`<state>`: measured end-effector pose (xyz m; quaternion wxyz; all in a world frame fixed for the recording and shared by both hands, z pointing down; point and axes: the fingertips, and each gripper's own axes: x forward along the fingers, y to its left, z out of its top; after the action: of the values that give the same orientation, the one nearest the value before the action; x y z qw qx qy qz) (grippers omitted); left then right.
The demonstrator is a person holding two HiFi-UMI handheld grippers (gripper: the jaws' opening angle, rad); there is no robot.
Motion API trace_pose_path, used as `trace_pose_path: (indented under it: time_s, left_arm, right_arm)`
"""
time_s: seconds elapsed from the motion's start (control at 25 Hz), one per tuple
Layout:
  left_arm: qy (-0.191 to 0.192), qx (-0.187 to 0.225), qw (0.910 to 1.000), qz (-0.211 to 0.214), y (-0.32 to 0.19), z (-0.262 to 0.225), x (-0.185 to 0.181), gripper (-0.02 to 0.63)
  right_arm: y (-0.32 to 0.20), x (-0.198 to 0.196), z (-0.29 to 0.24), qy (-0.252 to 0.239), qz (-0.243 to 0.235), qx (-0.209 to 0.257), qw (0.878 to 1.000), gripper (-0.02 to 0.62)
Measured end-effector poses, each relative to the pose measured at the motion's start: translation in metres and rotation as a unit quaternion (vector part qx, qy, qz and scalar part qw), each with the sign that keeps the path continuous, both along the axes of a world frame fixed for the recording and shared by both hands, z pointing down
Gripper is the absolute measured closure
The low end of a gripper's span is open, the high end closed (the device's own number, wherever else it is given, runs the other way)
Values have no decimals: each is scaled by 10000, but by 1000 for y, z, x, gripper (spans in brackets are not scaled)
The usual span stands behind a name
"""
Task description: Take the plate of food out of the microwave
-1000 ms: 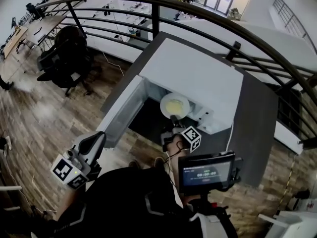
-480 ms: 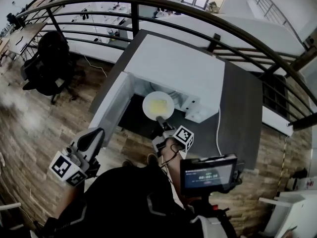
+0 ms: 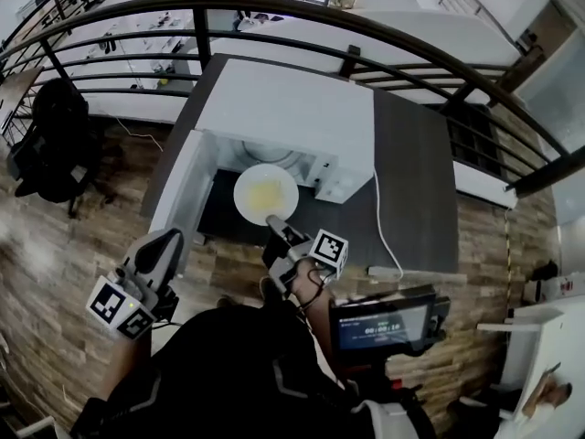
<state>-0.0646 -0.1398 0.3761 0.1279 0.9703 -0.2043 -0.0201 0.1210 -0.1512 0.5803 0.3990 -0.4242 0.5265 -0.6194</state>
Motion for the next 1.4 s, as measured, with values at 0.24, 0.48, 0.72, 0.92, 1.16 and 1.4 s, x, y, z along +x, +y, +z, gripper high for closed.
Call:
trace_pose_path:
  time_s: [0.24,0.48,0.72,0.92,1.16,1.4]
  left_arm:
    - [93,-111,9989,439,4,4,17,603]
    - [121,-61,9965,825,14,0,37,603]
    - [50,-128,9951,979,21,4,46,603]
    - [20,-98,9940,1085,24,3,57,603]
    - [-47,-69,9939,1097,28,6,63,603]
    - [-110,-46,9934,1138,33,4,72,603]
  right_arm:
    - [28,-10,-34,11,-115,228,9997,581]
    - [52,-11,-69,-91,-105,508,9986,581]
    - [67,-8,-85,-47,-92,609,9981,580]
    - [70,-5,-97,10,-154,752,9970,580]
    - [70,-3,-111,-74,-211,1011,9946,581]
    - [74,1,-117,66,-285,1024,9943,580]
